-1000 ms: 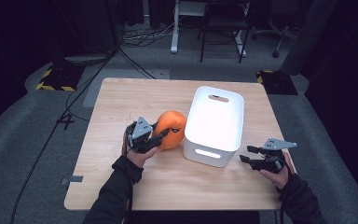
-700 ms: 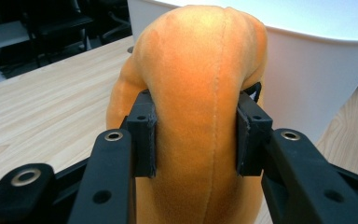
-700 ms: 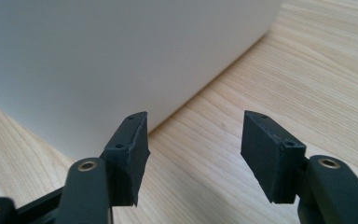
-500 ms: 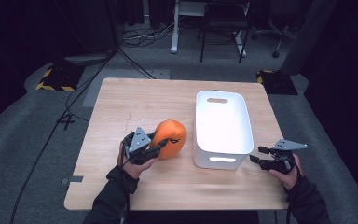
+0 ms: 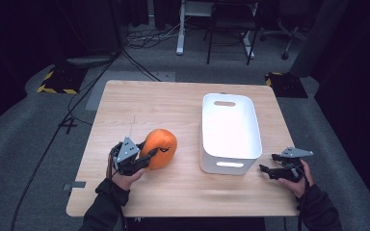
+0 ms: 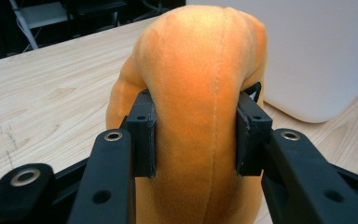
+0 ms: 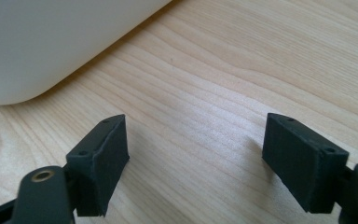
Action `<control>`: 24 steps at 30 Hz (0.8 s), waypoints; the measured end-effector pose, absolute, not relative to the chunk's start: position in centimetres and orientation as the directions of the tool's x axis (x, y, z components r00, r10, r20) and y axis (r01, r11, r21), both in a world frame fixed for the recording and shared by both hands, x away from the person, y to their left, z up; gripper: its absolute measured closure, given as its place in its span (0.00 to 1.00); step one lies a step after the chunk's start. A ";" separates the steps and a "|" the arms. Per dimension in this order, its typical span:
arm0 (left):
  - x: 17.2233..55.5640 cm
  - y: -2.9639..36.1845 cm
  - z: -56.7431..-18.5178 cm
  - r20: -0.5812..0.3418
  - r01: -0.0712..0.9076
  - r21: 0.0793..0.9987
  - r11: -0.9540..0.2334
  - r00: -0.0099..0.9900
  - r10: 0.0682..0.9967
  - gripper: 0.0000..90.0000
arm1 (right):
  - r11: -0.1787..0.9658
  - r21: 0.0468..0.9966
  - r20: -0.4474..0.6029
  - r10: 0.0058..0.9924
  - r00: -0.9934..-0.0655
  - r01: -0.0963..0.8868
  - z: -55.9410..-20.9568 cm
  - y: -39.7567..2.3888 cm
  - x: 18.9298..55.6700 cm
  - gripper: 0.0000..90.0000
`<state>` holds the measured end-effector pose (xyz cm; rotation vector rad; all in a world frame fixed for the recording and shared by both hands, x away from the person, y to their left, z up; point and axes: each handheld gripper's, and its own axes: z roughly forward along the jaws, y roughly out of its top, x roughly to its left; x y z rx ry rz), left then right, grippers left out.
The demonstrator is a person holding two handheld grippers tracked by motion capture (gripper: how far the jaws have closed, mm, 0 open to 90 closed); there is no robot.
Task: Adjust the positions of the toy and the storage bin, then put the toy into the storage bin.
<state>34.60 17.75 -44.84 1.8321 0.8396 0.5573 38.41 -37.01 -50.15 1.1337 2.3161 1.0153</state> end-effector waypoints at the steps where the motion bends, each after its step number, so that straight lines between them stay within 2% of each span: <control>1: 34.6 17.7 -44.8 0.001 0.295 0.921 -0.254 0.651 0.759 0.66 | 0.407 0.744 -0.006 0.797 -0.604 0.530 -50.2 -37.0 38.4 0.25; 15: 35.0 17.3 -42.8 -0.017 0.245 0.951 -0.186 0.646 0.763 0.66 | 0.402 0.749 -0.009 0.801 -0.598 0.527 -50.3 -36.9 38.6 0.22; 22: 35.7 17.0 -41.3 0.018 0.213 0.957 -0.196 0.631 0.775 0.66 | 0.402 0.748 -0.009 0.801 -0.599 0.528 -50.3 -36.9 38.6 0.22; 24: 36.2 16.6 -40.9 0.004 0.214 0.960 -0.179 0.629 0.777 0.66 | 0.407 0.746 -0.013 0.800 -0.600 0.526 -50.3 -36.9 38.5 0.22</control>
